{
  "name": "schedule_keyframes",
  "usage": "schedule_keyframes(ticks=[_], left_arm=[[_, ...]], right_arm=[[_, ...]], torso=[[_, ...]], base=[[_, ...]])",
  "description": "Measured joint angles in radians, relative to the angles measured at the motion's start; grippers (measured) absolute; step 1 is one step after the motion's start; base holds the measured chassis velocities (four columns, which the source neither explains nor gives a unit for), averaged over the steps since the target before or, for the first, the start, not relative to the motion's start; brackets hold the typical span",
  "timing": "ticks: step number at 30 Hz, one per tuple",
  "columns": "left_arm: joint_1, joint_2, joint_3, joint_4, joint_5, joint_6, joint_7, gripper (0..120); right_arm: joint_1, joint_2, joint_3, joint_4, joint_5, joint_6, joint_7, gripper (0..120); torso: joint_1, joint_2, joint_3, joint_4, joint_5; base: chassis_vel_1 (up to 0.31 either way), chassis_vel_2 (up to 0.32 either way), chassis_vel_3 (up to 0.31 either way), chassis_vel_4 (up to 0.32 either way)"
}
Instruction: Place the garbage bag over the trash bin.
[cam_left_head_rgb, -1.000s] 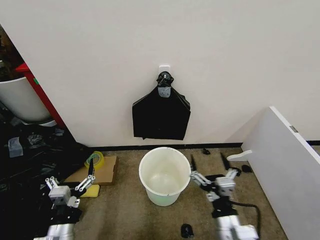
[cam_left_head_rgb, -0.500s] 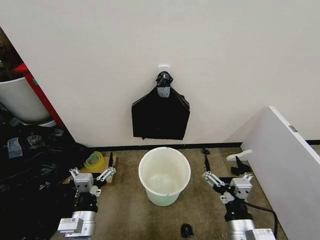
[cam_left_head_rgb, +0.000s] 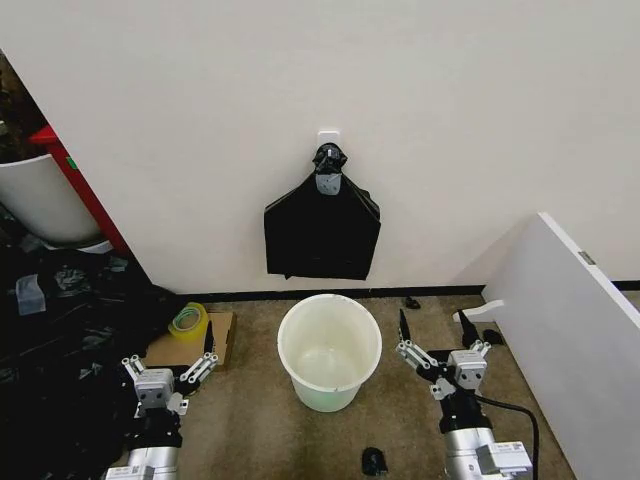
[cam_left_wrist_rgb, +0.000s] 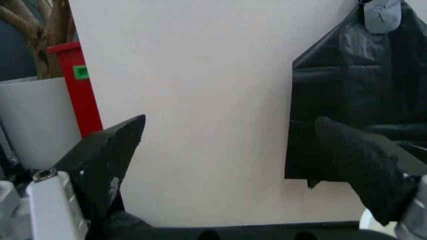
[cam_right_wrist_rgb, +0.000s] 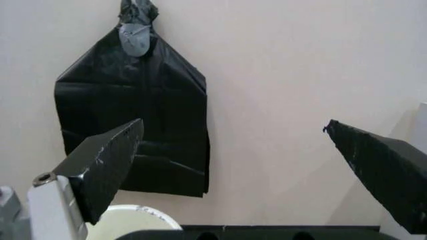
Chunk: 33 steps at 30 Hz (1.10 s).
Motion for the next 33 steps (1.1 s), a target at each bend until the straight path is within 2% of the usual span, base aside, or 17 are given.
schedule_keyframes(ticks=[15, 23, 33], left_arm=[[-0.005, 0.009, -0.010, 0.021, 0.038, 0.002, -0.026, 100], [-0.017, 0.010, -0.007, 0.068, -0.007, 0.008, -0.026, 100], [-0.048, 0.004, -0.001, 0.112, -0.014, 0.004, -0.022, 100]], right_arm=[[0.007, 0.003, -0.026, -0.029, -0.034, 0.007, 0.009, 100], [0.023, -0.001, -0.018, -0.082, -0.010, 0.008, 0.007, 100], [0.029, -0.005, -0.012, -0.088, 0.007, 0.008, 0.004, 100]], torso=[[0.000, 0.000, 0.000, 0.0000, 0.0000], [0.000, 0.000, 0.000, 0.0001, 0.0001], [0.000, 0.000, 0.000, 0.0000, 0.0000]], base=[[0.000, 0.000, 0.000, 0.000], [0.000, 0.000, 0.000, 0.000], [0.000, 0.000, 0.000, 0.000]])
